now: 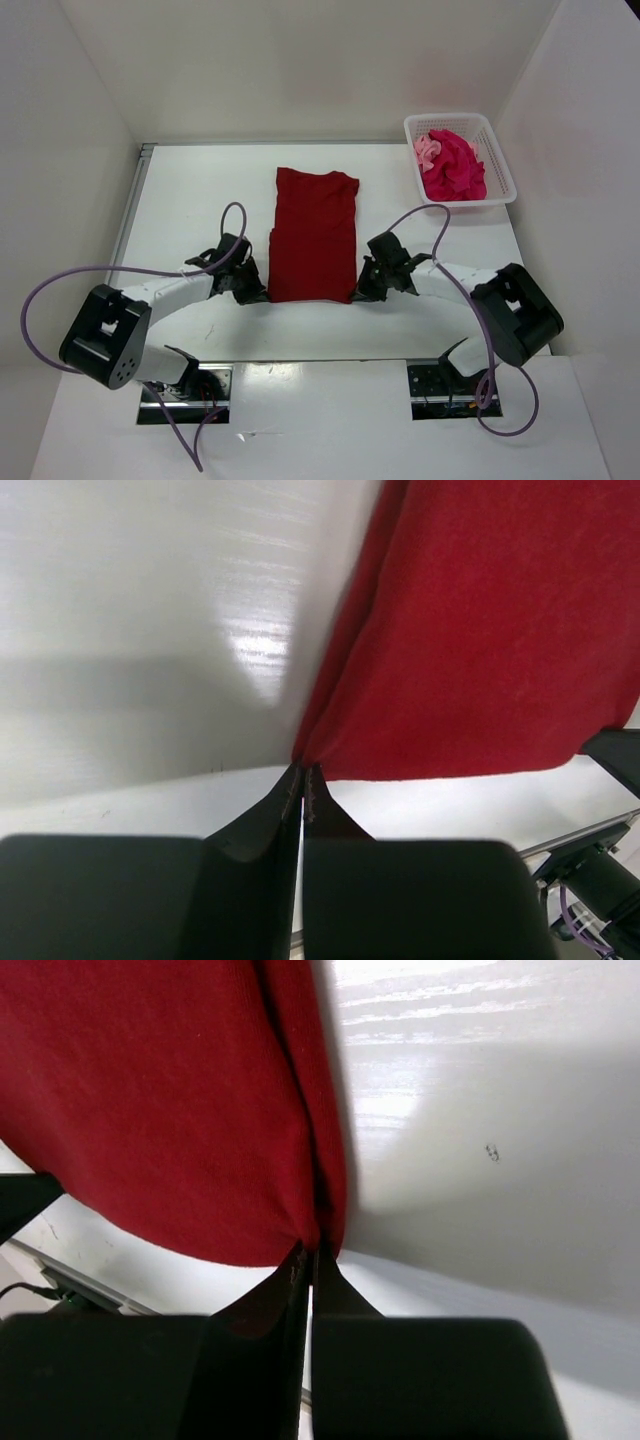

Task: Fold and stack the t-shirts
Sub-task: Grab one side of the 2/3 rectangular tshirt with both arms, then fold the long partially folded tshirt into a neat square

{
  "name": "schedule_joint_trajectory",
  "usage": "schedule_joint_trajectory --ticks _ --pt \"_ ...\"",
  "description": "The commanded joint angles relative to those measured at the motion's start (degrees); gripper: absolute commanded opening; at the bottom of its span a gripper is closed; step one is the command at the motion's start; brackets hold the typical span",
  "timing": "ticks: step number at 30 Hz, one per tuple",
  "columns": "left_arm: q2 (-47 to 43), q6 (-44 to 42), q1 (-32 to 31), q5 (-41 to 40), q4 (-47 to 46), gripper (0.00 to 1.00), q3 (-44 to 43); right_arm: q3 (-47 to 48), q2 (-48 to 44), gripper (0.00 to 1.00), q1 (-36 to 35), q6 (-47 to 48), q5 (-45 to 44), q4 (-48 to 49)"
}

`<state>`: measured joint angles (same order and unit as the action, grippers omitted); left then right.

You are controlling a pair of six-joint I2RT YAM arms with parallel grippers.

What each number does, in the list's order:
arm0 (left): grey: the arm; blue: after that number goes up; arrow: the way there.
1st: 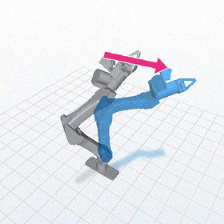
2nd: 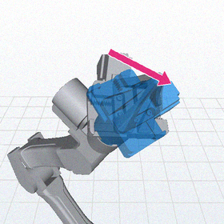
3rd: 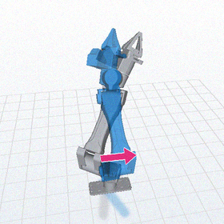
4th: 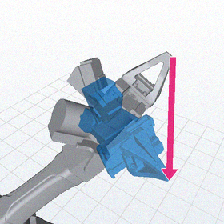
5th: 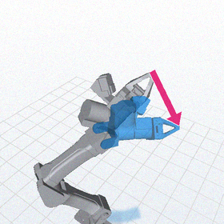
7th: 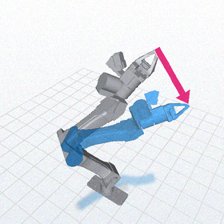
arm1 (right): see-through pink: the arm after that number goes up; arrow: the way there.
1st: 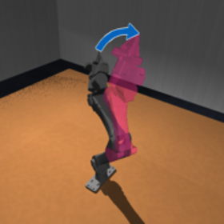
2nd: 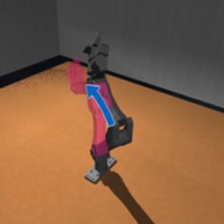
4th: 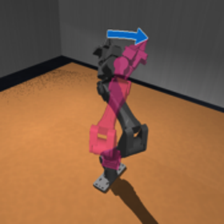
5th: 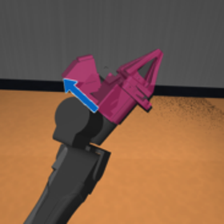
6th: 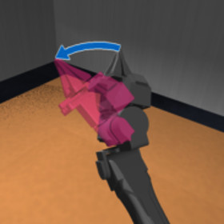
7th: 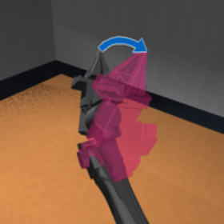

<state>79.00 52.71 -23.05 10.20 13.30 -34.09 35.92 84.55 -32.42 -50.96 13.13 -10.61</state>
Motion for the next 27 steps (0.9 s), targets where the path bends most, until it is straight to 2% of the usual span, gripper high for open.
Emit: schedule_joint_trajectory --ticks 1,4,8,9,12,13,16,19,24,27 --pt "-3.93 -0.68 0.28 -1.32 3.04 0.0 -1.16 -1.55 -3.6 0.0 -1.67 -0.89 -0.64 -0.54" --pt "-7.96 -1.81 0.28 1.21 8.48 0.0 -1.16 -3.83 -7.02 0.0 -6.15 -4.13 0.4 -3.97" --pt "-16.14 -1.12 0.28 6.32 19.0 0.0 -1.68 -4.37 -19.93 0.0 -9.15 -7.66 -0.28 -12.31" --pt "-18.07 -1.12 0.28 6.33 21.13 0.0 -4.73 -3.33 -22.13 0.0 -9.15 -7.66 -0.99 -14.5" --pt "-15.48 -3.57 1.42 3.69 25.11 0.0 -12.21 3.86 -24.52 0.0 -0.74 -2.15 0.75 -19.88" --pt "-13.72 -5.23 2.04 3.69 25.11 0.0 -17.8 5.63 -23.13 0.0 4.08 1.7 1.72 -19.89" --pt "-5.81 -7.17 4.59 2.55 20.48 0.0 -27.83 13.63 -16.2 0.0 9.81 7.95 1.73 -19.28" --pt "4.29 -8.93 5.21 -0.17 16.51 0.0 -36.02 21.36 -7.5 0.0 13.95 11.92 1.73 -16.56" --pt "23.72 -10.87 5.91 -4.3 14.3 0.0 -56.56 34.98 9.44 0.0 19.85 16.33 1.2 -14.79" --pt "32.95 -10.87 6.52 -7.29 13.6 0.0 -63.72 44.39 19.04 0.0 21.61 18.09 -1.25 -14.79"
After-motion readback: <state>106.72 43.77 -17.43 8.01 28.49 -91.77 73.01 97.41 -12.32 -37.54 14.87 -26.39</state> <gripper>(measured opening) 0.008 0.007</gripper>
